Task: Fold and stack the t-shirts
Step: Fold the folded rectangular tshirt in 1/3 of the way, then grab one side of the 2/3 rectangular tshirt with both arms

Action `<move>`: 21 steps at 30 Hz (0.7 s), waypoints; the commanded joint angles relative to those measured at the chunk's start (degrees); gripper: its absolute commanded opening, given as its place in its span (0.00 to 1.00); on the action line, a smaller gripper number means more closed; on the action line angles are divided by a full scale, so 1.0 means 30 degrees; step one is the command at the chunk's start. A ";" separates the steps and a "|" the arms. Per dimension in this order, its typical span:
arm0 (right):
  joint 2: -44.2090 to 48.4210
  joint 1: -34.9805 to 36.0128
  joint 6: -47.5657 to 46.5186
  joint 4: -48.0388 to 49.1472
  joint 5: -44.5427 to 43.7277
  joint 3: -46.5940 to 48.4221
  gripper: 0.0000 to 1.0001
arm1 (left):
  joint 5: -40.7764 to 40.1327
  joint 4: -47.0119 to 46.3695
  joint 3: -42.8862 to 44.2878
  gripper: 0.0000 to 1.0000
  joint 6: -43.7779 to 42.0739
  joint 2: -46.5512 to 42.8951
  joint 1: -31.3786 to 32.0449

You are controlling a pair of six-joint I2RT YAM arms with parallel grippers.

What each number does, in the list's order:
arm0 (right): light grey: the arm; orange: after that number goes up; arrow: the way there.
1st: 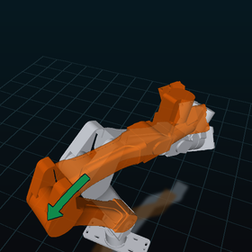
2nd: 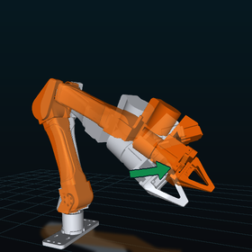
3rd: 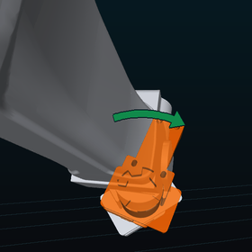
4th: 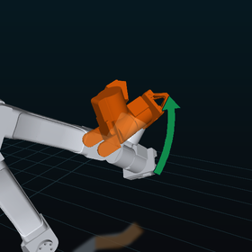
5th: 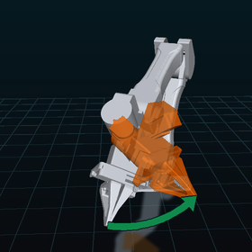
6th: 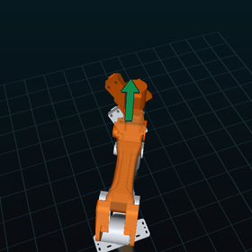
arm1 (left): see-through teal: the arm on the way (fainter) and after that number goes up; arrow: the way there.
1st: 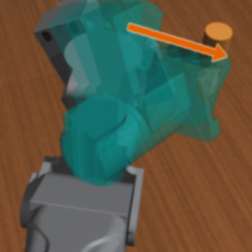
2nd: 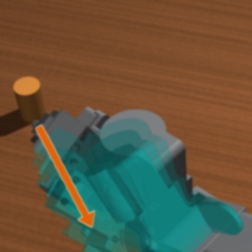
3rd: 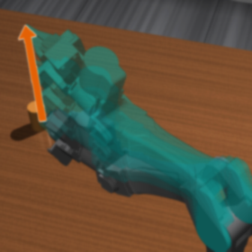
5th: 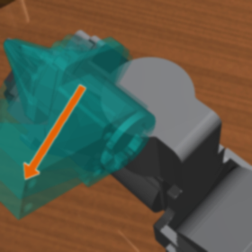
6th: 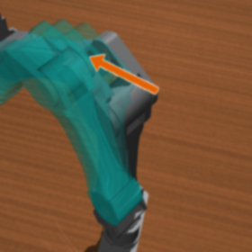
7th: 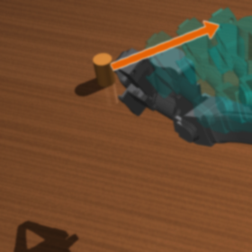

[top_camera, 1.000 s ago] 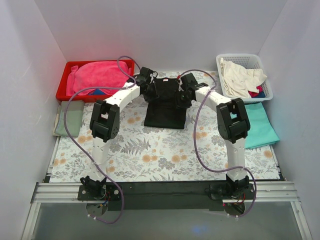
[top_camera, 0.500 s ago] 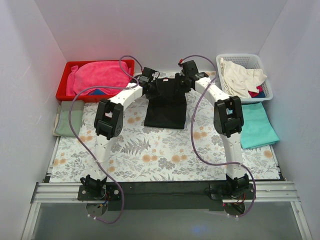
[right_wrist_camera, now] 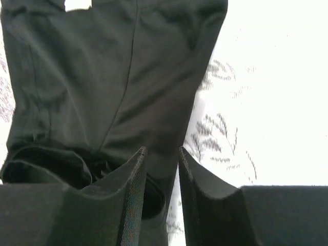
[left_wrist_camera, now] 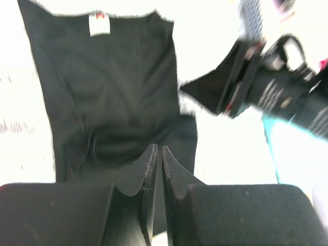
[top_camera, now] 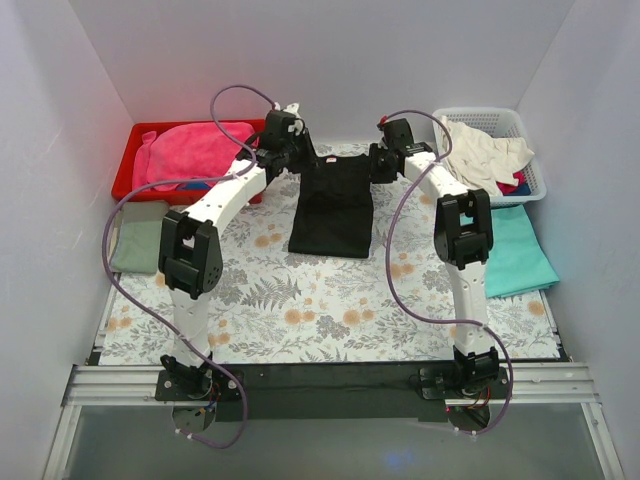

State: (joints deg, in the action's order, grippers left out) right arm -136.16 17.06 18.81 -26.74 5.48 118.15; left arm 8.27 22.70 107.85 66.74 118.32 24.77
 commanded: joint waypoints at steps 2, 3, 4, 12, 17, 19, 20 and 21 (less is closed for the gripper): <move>0.2698 0.0202 -0.0469 0.0184 -0.0797 -0.1292 0.40 | 0.1695 0.2276 -0.2195 0.08 -0.0830 -0.1441 0.0237; 0.3280 0.0202 -0.0527 0.0155 -0.0916 -0.1587 0.45 | 0.1841 0.2249 -0.3245 0.08 -0.0889 -0.1791 0.0296; 0.3547 0.0202 -0.0527 0.0009 -0.1178 -0.1938 0.56 | 0.1784 0.2277 -0.3749 0.07 -0.0947 -0.1968 0.0383; 0.5832 0.0202 -0.0703 -0.0665 -0.1327 -0.2615 0.71 | 0.1197 0.2247 -0.5805 0.07 -0.0831 -0.1738 0.0707; 0.6712 0.0319 -0.0615 -0.0959 -0.1094 -0.3112 0.71 | 0.0730 0.2251 -0.5424 0.07 -0.0421 -0.0390 0.0736; 0.7181 0.0348 -0.0644 -0.0988 -0.1093 -0.3549 0.71 | 0.0378 0.2160 -0.5045 0.07 -0.0479 0.0312 0.0707; 0.7357 0.0349 -0.0673 -0.0959 -0.1035 -0.3697 0.71 | 0.0348 0.2131 -0.4840 0.07 -0.0508 0.0576 0.0707; 0.7620 0.0378 -0.0674 -0.0988 -0.1005 -0.3844 0.71 | 0.0290 0.2160 -0.4287 0.07 -0.0566 0.1188 0.0707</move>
State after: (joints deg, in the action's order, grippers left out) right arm -116.60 17.76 17.50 -28.71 2.09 108.22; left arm 10.76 29.82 91.31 65.39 119.33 26.98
